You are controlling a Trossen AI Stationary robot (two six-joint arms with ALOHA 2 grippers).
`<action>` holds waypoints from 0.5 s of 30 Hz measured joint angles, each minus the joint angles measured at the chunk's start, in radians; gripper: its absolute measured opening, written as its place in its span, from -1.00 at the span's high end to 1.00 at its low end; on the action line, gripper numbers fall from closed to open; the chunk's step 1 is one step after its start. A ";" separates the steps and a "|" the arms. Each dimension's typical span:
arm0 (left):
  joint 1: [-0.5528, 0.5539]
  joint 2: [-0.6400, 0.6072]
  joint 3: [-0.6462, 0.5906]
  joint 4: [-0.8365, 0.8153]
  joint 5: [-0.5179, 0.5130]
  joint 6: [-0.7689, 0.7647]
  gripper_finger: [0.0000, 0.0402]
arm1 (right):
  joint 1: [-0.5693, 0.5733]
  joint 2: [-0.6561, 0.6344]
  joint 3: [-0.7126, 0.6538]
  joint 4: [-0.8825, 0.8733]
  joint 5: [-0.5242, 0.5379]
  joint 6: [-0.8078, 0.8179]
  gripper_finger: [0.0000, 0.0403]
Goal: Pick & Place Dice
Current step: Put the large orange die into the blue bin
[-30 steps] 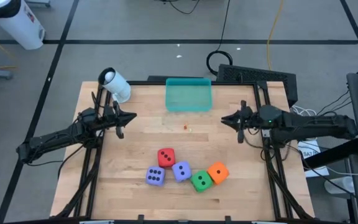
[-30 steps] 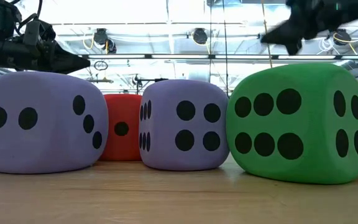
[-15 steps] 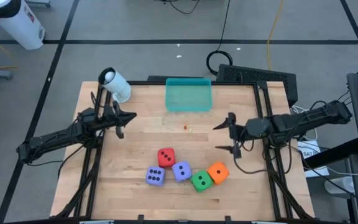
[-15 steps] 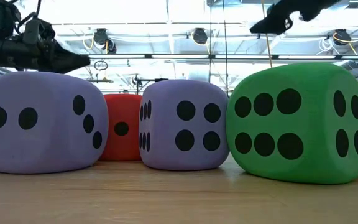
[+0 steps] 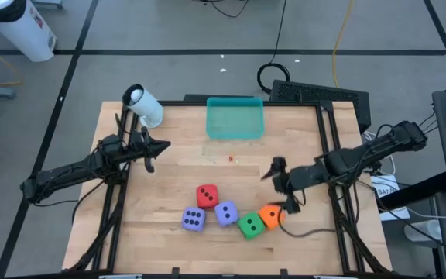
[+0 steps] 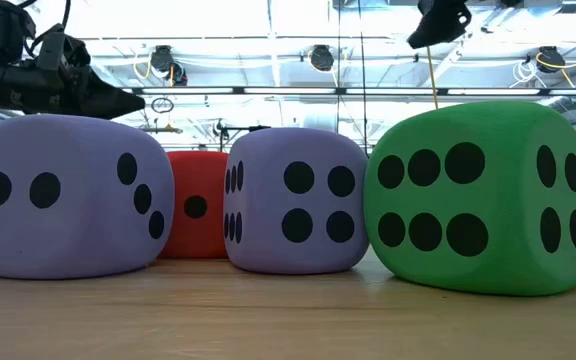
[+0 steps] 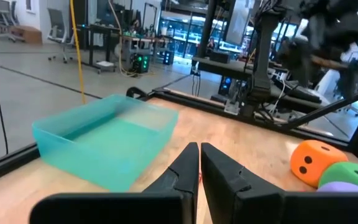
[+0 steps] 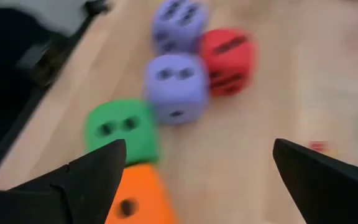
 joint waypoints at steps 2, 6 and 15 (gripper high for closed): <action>0.000 0.000 0.000 -0.002 0.001 -0.015 0.87 | 0.021 0.031 0.000 -0.018 -0.020 0.007 -0.98; 0.000 0.000 0.000 -0.038 0.020 -0.068 0.87 | 0.047 0.057 0.000 -0.074 -0.037 0.016 -0.98; -0.001 0.000 0.000 -0.020 0.055 -0.071 0.87 | 0.115 0.140 0.000 -0.063 -0.027 -0.067 -0.98</action>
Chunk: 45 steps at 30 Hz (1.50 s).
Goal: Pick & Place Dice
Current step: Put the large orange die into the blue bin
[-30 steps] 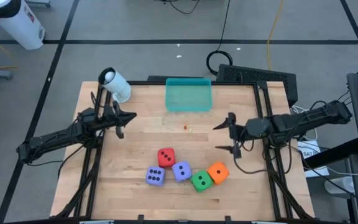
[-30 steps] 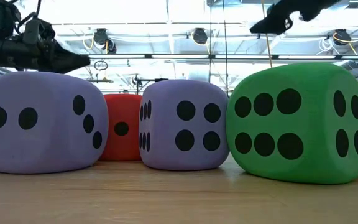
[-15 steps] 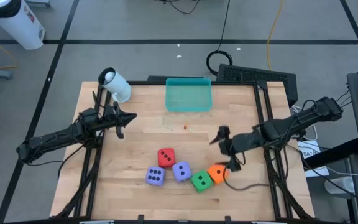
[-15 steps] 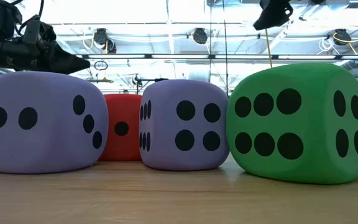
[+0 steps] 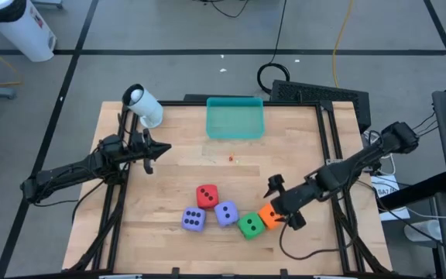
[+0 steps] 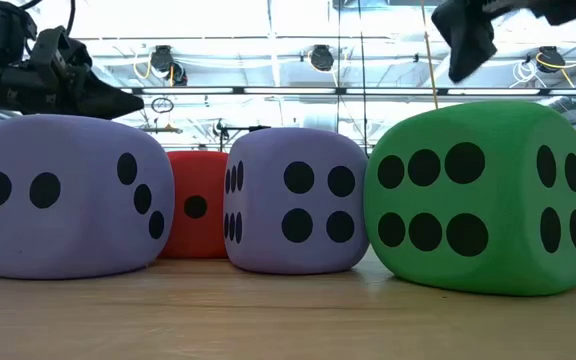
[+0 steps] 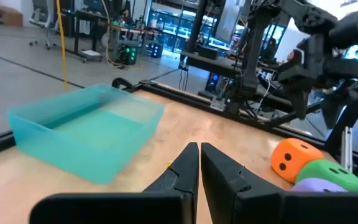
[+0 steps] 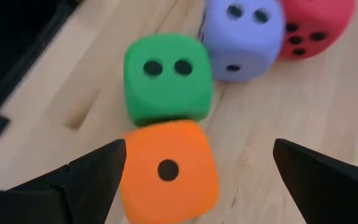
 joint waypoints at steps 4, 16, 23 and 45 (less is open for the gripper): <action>0.000 0.000 0.000 0.000 0.003 -0.004 0.87 | 0.008 0.071 0.000 -0.002 -0.014 -0.039 -0.98; 0.001 0.000 0.000 -0.003 0.050 0.017 0.87 | -0.007 0.103 0.000 -0.037 -0.092 -0.093 -0.98; 0.001 0.000 0.000 -0.002 0.051 0.016 0.87 | -0.014 0.117 0.000 -0.015 -0.091 -0.183 -0.98; 0.001 0.000 0.000 -0.057 0.051 0.025 0.87 | -0.100 0.177 -0.003 0.000 -0.222 -0.176 -0.99</action>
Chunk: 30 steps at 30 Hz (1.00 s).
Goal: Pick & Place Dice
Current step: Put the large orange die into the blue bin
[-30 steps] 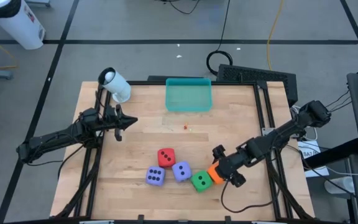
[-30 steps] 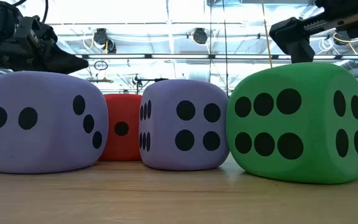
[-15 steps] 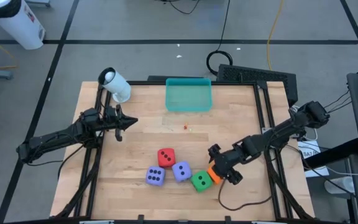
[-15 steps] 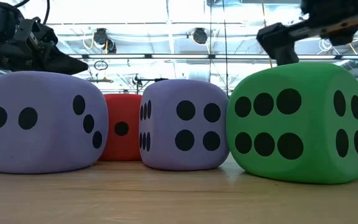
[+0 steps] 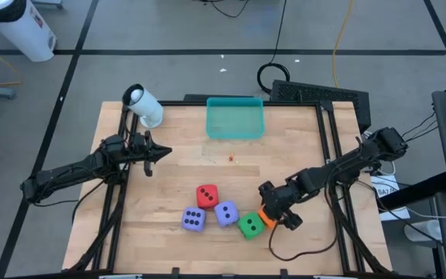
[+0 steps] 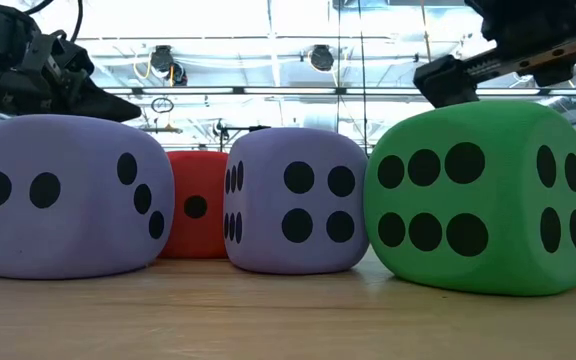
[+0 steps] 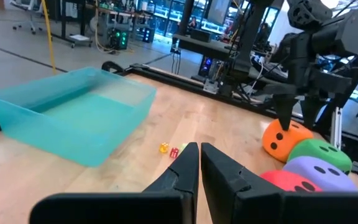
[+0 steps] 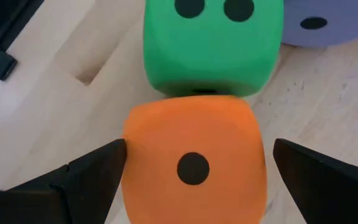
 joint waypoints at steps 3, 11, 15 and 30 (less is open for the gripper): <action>0.000 0.000 0.000 0.003 0.000 -0.007 0.87 | -0.012 0.001 0.000 0.007 0.012 0.080 -0.98; 0.000 0.000 0.000 -0.010 0.000 -0.027 0.87 | -0.071 0.000 0.000 -0.002 0.081 0.219 -0.97; 0.000 0.000 0.000 -0.010 0.000 -0.027 0.87 | -0.079 -0.009 -0.001 0.021 0.088 0.217 -0.97; 0.000 0.000 0.000 -0.049 0.001 -0.028 0.87 | -0.080 -0.072 -0.002 0.022 0.055 0.186 -0.98</action>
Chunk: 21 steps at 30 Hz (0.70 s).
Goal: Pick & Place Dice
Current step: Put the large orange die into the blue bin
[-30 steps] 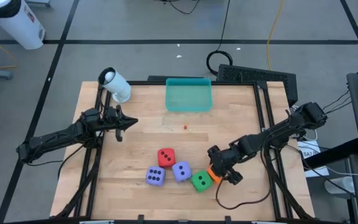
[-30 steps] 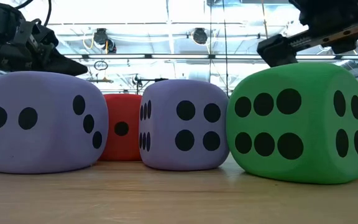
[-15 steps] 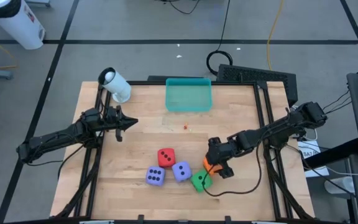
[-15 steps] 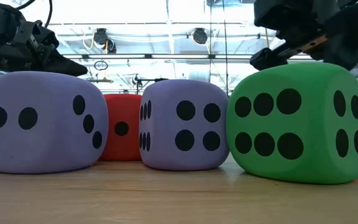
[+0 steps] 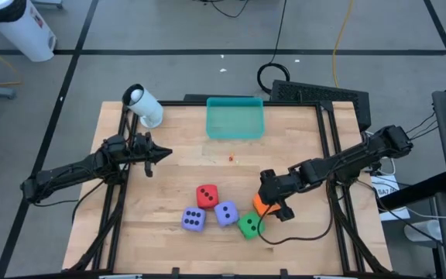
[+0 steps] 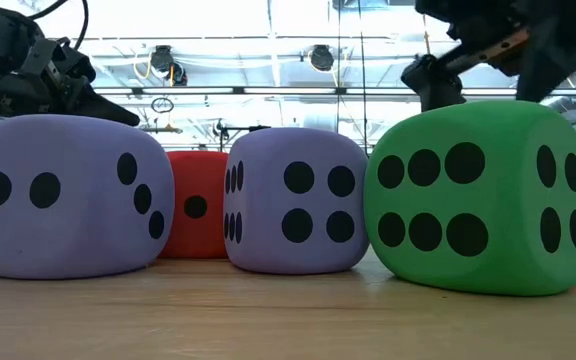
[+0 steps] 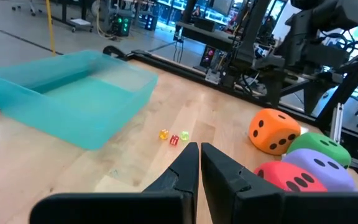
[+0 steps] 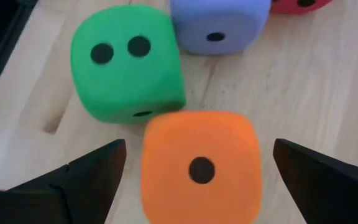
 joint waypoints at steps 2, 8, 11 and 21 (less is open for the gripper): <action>0.000 0.000 0.000 0.001 0.000 0.000 0.87 | 0.001 0.008 0.000 -0.018 -0.002 -0.015 -0.98; 0.000 0.000 0.000 0.001 0.000 0.001 0.87 | 0.001 0.030 0.000 -0.032 0.002 -0.053 -0.98; 0.000 0.000 0.000 0.000 0.000 0.001 0.87 | -0.003 0.049 0.000 -0.031 0.000 -0.053 -0.99; 0.000 0.000 0.000 0.006 0.000 0.000 0.87 | -0.005 0.122 0.001 -0.024 -0.001 -0.059 -0.99</action>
